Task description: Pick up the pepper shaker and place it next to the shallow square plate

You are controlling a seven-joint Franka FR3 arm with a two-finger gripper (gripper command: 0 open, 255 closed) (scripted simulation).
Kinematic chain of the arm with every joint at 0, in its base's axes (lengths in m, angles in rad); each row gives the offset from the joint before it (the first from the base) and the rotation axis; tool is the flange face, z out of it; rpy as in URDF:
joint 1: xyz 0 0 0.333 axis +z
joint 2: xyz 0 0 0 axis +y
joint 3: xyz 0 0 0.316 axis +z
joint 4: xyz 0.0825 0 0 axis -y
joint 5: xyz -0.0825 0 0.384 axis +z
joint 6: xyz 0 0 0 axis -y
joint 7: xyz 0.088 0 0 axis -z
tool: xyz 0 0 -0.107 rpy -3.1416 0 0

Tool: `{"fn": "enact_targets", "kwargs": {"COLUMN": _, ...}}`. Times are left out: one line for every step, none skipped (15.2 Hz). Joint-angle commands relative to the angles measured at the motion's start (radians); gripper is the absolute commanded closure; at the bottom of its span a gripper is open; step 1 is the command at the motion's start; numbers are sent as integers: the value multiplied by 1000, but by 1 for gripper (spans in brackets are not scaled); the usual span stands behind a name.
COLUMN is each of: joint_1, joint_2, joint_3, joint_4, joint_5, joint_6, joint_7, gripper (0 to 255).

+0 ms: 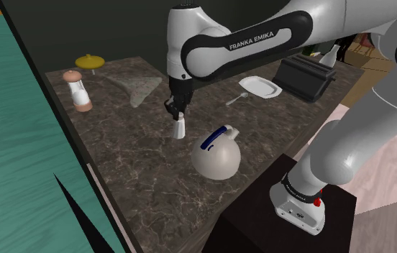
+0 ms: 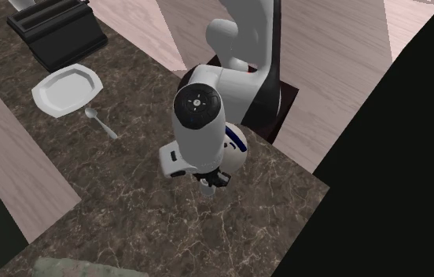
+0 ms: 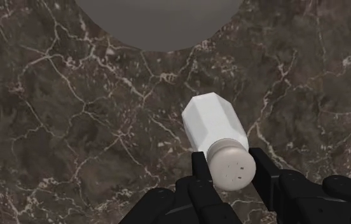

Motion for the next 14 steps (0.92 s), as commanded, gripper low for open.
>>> {"fn": "enact_targets", "kwargs": {"joint_1": -1, "joint_2": -13, "joint_3": -3, "joint_4": 17, "joint_5": 4, "joint_6": -29, "joint_7": -5, "gripper": 255}}
{"fn": "enact_targets", "kwargs": {"joint_1": -1, "joint_2": -17, "joint_3": -3, "joint_4": 27, "joint_5": 5, "joint_6": -43, "joint_7": -6, "gripper": 255}}
{"fn": "enact_targets", "kwargs": {"joint_1": -1, "joint_2": -21, "joint_3": -4, "joint_4": 36, "joint_5": 6, "joint_6": -56, "joint_7": -7, "gripper": 255}}
{"fn": "enact_targets", "kwargs": {"joint_1": -1, "joint_2": -25, "joint_3": -4, "joint_4": 46, "joint_5": 7, "joint_6": -70, "joint_7": -8, "gripper": 255}}
{"fn": "enact_targets", "kwargs": {"joint_1": -1, "joint_2": -28, "joint_3": -5, "joint_4": 56, "joint_5": 8, "joint_6": -83, "joint_7": -9, "gripper": 255}}
{"fn": "enact_targets", "kwargs": {"joint_1": -2, "joint_2": -32, "joint_3": -6, "joint_4": 66, "joint_5": 9, "joint_6": -97, "joint_7": -10, "gripper": 255}}
{"fn": "enact_targets", "kwargs": {"joint_1": -2, "joint_2": -35, "joint_3": -6, "joint_4": 77, "joint_5": 10, "joint_6": -110, "joint_7": -10, "gripper": 255}}
{"fn": "enact_targets", "kwargs": {"joint_1": -2, "joint_2": -38, "joint_3": -7, "joint_4": 87, "joint_5": 11, "joint_6": -123, "joint_7": -11, "gripper": 255}}
{"fn": "enact_targets", "kwargs": {"joint_1": -2, "joint_2": -40, "joint_3": -8, "joint_4": 98, "joint_5": 11, "joint_6": -137, "joint_7": -12, "gripper": 255}}
{"fn": "enact_targets", "kwargs": {"joint_1": -2, "joint_2": -43, "joint_3": -8, "joint_4": 109, "joint_5": 12, "joint_6": -150, "joint_7": -12, "gripper": 255}}
{"fn": "enact_targets", "kwargs": {"joint_1": -3, "joint_2": -45, "joint_3": -9, "joint_4": 120, "joint_5": 12, "joint_6": -163, "joint_7": -13, "gripper": 255}}
{"fn": "enact_targets", "kwargs": {"joint_1": -3, "joint_2": -47, "joint_3": -9, "joint_4": 132, "joint_5": 13, "joint_6": -177, "joint_7": -13, "gripper": 255}}
{"fn": "enact_targets", "kwargs": {"joint_1": -3, "joint_2": -49, "joint_3": -10, "joint_4": 143, "joint_5": 13, "joint_6": -190, "joint_7": -14, "gripper": 255}}
{"fn": "enact_targets", "kwargs": {"joint_1": -3, "joint_2": -50, "joint_3": -10, "joint_4": 155, "joint_5": 13, "joint_6": -204, "joint_7": -14, "gripper": 255}}
